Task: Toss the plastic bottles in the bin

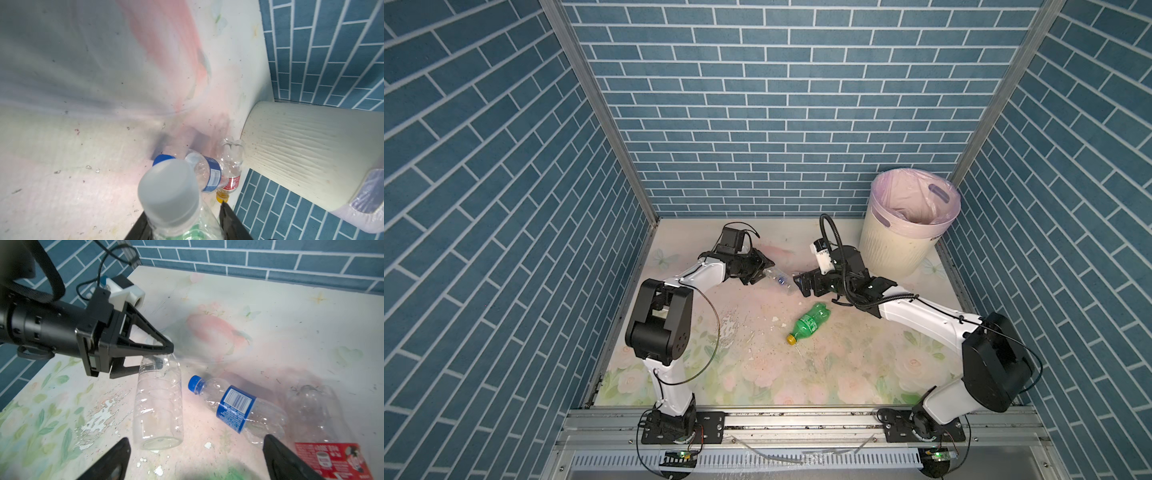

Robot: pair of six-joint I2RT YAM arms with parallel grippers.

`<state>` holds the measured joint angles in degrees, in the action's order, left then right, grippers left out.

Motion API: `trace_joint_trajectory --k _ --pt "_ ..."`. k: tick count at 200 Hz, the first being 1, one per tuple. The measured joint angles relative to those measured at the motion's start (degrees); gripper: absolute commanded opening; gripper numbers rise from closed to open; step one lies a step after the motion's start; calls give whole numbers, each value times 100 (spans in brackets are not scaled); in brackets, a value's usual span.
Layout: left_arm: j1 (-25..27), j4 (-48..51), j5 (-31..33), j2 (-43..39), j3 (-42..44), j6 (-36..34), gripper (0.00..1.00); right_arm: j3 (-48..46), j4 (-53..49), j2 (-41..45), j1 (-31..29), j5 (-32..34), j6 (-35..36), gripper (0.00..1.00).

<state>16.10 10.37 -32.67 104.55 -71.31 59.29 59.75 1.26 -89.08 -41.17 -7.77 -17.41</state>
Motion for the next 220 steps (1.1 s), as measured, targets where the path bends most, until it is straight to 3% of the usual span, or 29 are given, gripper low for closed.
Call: trace_joint_trajectory --k 118,220 --pt "232 -503 0 -656 94 -236 36 802 271 -977 -28 -1038 -389 95" --pt "236 -695 4 -726 186 -243 38 955 503 -1134 -35 -1211 -636 64"
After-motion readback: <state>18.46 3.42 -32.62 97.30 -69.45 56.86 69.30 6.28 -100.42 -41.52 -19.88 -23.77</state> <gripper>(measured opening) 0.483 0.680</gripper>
